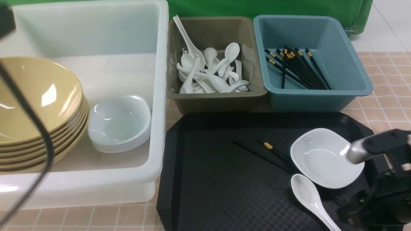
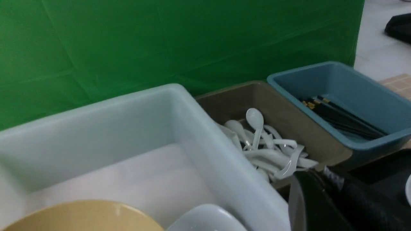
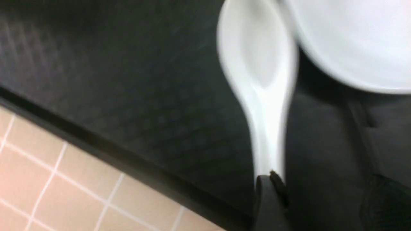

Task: On brown table put chopsticks spoon bowls plates into blue grey white boxes.
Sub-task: 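Reach down and grasp the white spoon resting in the bowl with the right gripper, then place the white spoon into the bin of spoons with the right gripper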

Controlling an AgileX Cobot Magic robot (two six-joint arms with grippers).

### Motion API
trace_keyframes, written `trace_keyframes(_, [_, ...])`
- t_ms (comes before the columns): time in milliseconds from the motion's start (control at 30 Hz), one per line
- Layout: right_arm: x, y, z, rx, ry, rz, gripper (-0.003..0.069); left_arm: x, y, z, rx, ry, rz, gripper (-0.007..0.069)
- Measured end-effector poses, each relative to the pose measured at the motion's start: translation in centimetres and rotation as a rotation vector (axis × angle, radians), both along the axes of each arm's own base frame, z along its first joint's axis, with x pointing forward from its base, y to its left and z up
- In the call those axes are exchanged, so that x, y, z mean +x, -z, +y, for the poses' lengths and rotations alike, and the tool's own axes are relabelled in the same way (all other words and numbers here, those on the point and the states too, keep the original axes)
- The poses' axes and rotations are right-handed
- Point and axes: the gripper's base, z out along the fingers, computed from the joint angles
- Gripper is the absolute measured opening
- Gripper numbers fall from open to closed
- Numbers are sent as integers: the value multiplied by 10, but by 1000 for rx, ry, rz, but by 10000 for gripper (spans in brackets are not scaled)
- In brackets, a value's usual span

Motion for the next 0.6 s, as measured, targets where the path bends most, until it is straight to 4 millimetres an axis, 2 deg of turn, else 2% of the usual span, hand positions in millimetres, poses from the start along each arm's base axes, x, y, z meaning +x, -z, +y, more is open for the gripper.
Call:
trace_keyframes(67, [3,11,13,-17,-61,26,414,-10,22,3,3,-57,13,1])
trace_keyframes(100, [4,12,14,-19,-65,28,414,-11,23,3,2,-60,11,1])
trace_keyframes(167, [6,28,27,-41,-112,62,402,-21,49,8,9,-134,19,1])
trace_keyframes(233, [8,34,32,-50,-130,68,356,-29,66,11,13,-187,19,1])
trace_keyframes(267, [8,36,35,-51,-134,66,311,-31,72,13,11,-214,11,1])
trace_keyframes(300, [9,36,35,-51,-133,64,300,-32,73,14,11,-221,4,1])
trace_keyframes(333, [9,35,37,-49,-138,58,242,-35,82,15,8,-248,-3,1])
trace_keyframes(367, [11,31,39,-44,-146,48,150,-39,90,18,1,-284,-36,1])
trace_keyframes(400, [14,27,41,-37,-151,35,104,-41,96,19,-6,-306,-56,1])
trace_keyframes(533, [29,-9,51,9,-175,-38,89,-46,114,24,-47,-369,-144,1])
trace_keyframes(567, [37,-29,57,39,-184,-97,88,-47,119,25,-64,-387,-180,1])
trace_keyframes(600, [41,-39,60,50,-192,-130,88,-48,121,25,-73,-393,-194,1])
